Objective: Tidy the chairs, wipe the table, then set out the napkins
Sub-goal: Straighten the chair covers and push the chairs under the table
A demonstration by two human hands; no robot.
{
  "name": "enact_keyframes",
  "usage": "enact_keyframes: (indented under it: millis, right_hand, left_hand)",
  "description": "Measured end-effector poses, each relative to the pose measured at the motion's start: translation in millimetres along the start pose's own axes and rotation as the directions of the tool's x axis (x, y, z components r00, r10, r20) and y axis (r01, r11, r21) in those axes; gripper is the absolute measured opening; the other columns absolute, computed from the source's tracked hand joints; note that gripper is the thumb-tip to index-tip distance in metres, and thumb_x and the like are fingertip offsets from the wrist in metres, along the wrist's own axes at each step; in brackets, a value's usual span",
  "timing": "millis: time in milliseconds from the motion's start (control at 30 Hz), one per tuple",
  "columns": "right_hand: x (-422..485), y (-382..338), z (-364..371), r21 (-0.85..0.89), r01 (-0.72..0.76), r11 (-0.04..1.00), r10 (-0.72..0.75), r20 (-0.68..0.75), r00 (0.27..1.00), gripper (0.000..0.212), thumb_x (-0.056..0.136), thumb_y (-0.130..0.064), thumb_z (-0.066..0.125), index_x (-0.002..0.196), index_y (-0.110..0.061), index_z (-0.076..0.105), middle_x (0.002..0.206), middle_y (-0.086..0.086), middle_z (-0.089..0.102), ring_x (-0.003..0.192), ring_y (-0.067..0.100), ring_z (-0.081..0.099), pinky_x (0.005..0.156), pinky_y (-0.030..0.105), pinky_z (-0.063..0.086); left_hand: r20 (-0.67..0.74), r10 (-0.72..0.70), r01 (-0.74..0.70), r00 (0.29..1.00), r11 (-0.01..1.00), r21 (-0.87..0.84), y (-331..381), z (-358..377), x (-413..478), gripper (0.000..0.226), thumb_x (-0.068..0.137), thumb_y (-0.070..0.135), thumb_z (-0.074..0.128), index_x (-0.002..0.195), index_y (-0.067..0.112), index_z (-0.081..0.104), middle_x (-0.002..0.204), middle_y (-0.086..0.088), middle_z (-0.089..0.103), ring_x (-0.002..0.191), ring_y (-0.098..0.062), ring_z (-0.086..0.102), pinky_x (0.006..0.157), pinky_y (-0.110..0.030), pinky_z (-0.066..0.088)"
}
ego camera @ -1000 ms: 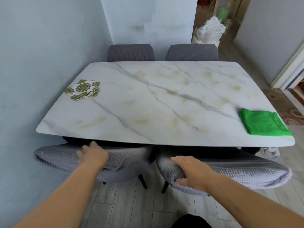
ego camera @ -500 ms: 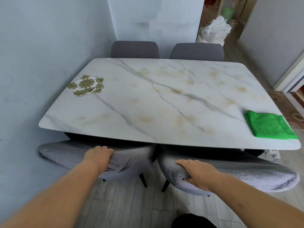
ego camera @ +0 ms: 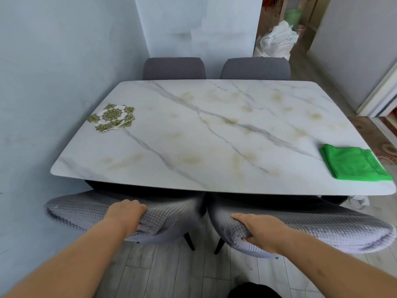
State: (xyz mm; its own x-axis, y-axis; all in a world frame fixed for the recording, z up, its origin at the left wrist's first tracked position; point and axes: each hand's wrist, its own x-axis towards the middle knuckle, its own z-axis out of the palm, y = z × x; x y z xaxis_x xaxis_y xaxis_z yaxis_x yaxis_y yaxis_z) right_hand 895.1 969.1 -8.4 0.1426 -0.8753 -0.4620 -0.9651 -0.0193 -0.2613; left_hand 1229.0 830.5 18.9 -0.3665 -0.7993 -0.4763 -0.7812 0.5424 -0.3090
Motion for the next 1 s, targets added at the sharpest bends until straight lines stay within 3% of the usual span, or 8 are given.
enact_keyframes:
  millis: [467,633,733,800,900,1000]
  right_hand:
    - [3,-4,-4,0.032,-0.029,0.999,0.026,0.075,0.997,0.073,0.089,-0.042,0.058,0.152,-0.033,0.022,0.15,-0.005,0.042,0.132,0.019,0.045,0.105,0.031,0.038]
    - [4,-7,-22,0.226,-0.103,0.969,0.065,0.168,0.984,0.092,0.069,-0.054,0.069,0.149,-0.034,0.028,0.148,-0.012,0.041,0.132,0.012,0.044,0.109,0.03,0.036]
    - [8,-7,-37,0.298,-0.094,0.95,0.043,0.172,0.984,0.08,0.075,-0.063,0.064,0.145,-0.035,0.037,0.145,-0.013,0.044,0.131,0.01,0.045,0.109,0.028,0.035]
    - [14,0,-45,0.338,-0.072,0.938,0.048,0.08,0.996,0.065,0.084,-0.059,0.059,0.141,-0.033,0.044,0.145,-0.012,0.047,0.13,0.009,0.045,0.108,0.026,0.034]
    - [25,35,-55,0.409,-0.172,0.896,0.22,-0.073,0.973,0.058,0.092,-0.047,0.054,0.144,-0.026,0.04,0.15,-0.003,0.04,0.134,0.018,0.04,0.109,0.029,0.032]
    - [32,87,-59,0.435,-0.364,0.823,0.467,-0.156,0.87,0.059,0.095,-0.036,0.051,0.148,-0.021,0.032,0.154,0.007,0.029,0.138,0.029,0.031,0.109,0.037,0.033]
  left_hand:
    - [0.049,0.001,0.001,0.999,0.999,-0.032,14,-7,-10,0.032,0.088,0.027,0.057,0.12,0.022,0.05,0.12,-0.003,0.053,0.113,-0.025,0.051,0.086,-0.037,0.045]
    - [0.152,-0.007,0.024,0.988,0.994,-0.107,21,-27,-7,0.043,0.081,0.033,0.058,0.122,0.025,0.048,0.121,-0.005,0.052,0.113,-0.026,0.048,0.092,-0.042,0.045]
    - [0.19,0.044,0.0,0.981,0.974,-0.227,41,-43,4,0.055,0.082,0.03,0.054,0.135,0.028,0.04,0.133,-0.005,0.047,0.124,-0.03,0.039,0.1,-0.046,0.037]
    - [0.188,0.065,-0.003,0.98,0.949,-0.314,56,-53,13,0.061,0.086,0.019,0.045,0.145,0.027,0.03,0.146,-0.005,0.037,0.136,-0.03,0.028,0.108,-0.047,0.031]
    - [0.085,0.056,-0.02,0.995,0.925,-0.379,75,-67,25,0.062,0.089,0.009,0.038,0.147,0.024,0.027,0.15,-0.004,0.033,0.138,-0.027,0.025,0.111,-0.043,0.029]
    - [0.024,0.061,-0.045,0.998,0.905,-0.423,93,-85,39,0.058,0.092,0.013,0.039,0.148,0.022,0.026,0.152,-0.004,0.029,0.141,-0.026,0.02,0.115,-0.039,0.023]
